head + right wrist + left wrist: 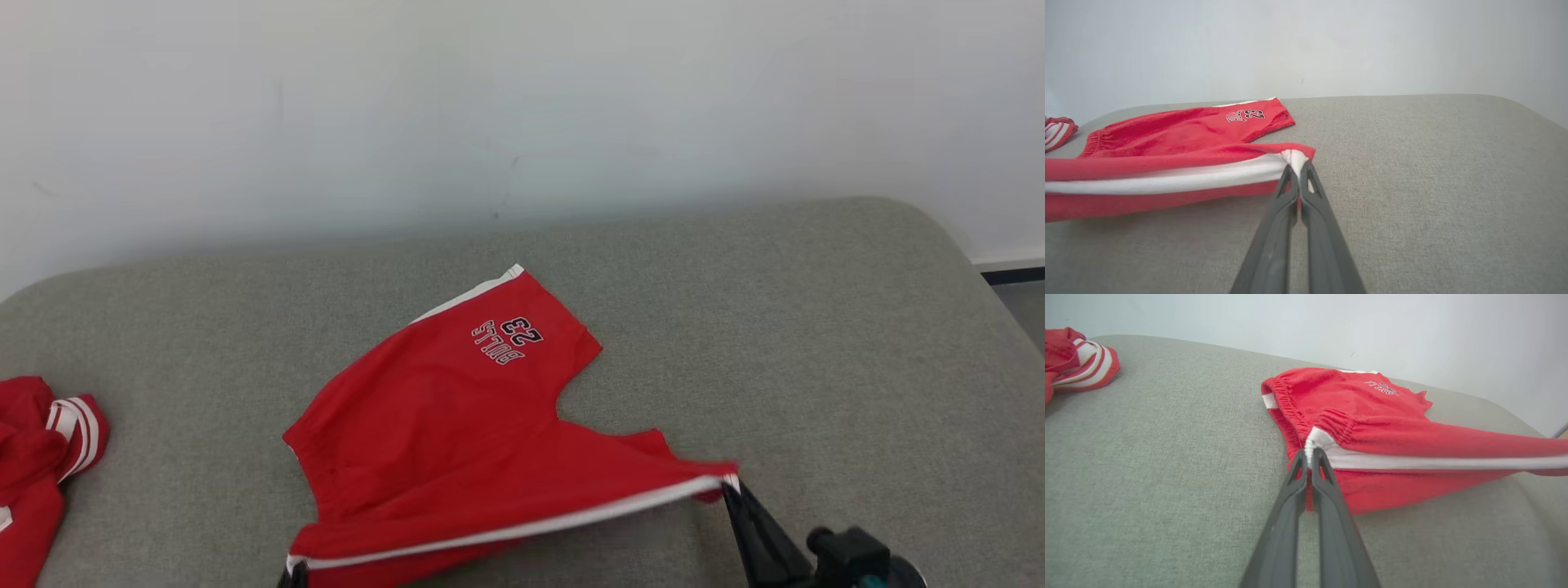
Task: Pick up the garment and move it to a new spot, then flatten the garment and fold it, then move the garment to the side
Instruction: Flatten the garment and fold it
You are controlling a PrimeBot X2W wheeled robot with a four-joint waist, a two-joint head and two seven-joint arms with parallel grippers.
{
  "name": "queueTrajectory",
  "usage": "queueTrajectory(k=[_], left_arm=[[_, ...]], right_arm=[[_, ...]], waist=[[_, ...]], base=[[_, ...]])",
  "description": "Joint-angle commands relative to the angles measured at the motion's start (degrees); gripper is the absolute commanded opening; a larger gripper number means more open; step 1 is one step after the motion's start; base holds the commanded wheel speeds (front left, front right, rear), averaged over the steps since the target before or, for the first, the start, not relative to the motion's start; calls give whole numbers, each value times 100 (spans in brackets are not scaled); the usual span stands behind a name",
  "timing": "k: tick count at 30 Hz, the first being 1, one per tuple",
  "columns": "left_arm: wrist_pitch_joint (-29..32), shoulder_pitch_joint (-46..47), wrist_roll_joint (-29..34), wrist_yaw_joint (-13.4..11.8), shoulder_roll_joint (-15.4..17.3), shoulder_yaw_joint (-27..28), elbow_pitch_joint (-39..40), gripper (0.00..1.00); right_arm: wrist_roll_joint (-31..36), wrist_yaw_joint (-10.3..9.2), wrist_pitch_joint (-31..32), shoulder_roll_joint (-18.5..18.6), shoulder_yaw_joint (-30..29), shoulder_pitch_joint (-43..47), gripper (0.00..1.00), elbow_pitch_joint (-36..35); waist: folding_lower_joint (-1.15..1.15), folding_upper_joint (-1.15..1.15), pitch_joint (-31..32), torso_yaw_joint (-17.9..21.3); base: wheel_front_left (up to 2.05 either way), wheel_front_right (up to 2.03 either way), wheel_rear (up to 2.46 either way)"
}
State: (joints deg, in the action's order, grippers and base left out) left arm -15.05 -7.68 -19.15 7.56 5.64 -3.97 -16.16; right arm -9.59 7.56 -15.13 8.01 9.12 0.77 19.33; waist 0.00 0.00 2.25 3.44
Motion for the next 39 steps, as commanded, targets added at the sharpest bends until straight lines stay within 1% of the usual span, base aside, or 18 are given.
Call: queueTrajectory(k=[1, 6, 9, 15, 24, 31, 33, 35, 36, 39], left_arm=[[-19, 153, 71, -15, 32, 52, 29, 0], [-19, 678, 68, -15, 49, 41, 60, 0], [-19, 1053, 58, -14, 38, 61, 22, 0], [-19, 1832, 100, -14, -66, 122, -193, 0], [-19, 2722, 123, -14, -221, 102, -524, 0], [-19, 3258, 65, -14, -275, -109, -762, 0], [-19, 3373, -49, -14, -279, -232, -839, 0], [-19, 3500, -133, -14, -276, -328, -914, 0], [-19, 3500, -133, -14, -276, -328, -914, 0], [-19, 3637, -284, -14, -277, -460, -1018, 0]], right_arm=[[-8, -15, -1, -21, -9, -216, 0, -36], [62, -15, -1, -19, 106, -979, 0, 89], [73, -15, 0, -17, 147, -1501, 0, 297], [179, -15, -1, 61, 186, -2527, 0, 795], [458, -15, -1, 213, 259, -3909, 0, 1636], [722, -15, -1, 375, 269, -4877, 0, 2329], [859, -15, 0, 438, 313, -5097, 0, 2540], [953, -15, 0, 499, 266, -5318, 0, 2765], [953, -15, 0, 499, 266, -5318, 0, 2765], [1185, -15, 0, 539, 169, -5588, 0, 3085]], waist=[[0, 0, -175, -74], [0, 0, -579, -226], [0, 0, -867, -372], [0, 0, -1382, -686], [0, 0, -1953, -1106], [0, 0, -2326, -1436], [0, 0, -2400, -1518], [0, 0, -2473, -1602], [0, 0, -2473, -1602], [0, 0, -2554, -1696]], base=[[0, 0, 0], [0, 0, 0], [0, 0, 0], [0, 0, 0], [0, 0, 0], [0, 0, 0], [0, 0, 0], [0, 0, 0], [0, 0, 0], [0, 0, 0]])
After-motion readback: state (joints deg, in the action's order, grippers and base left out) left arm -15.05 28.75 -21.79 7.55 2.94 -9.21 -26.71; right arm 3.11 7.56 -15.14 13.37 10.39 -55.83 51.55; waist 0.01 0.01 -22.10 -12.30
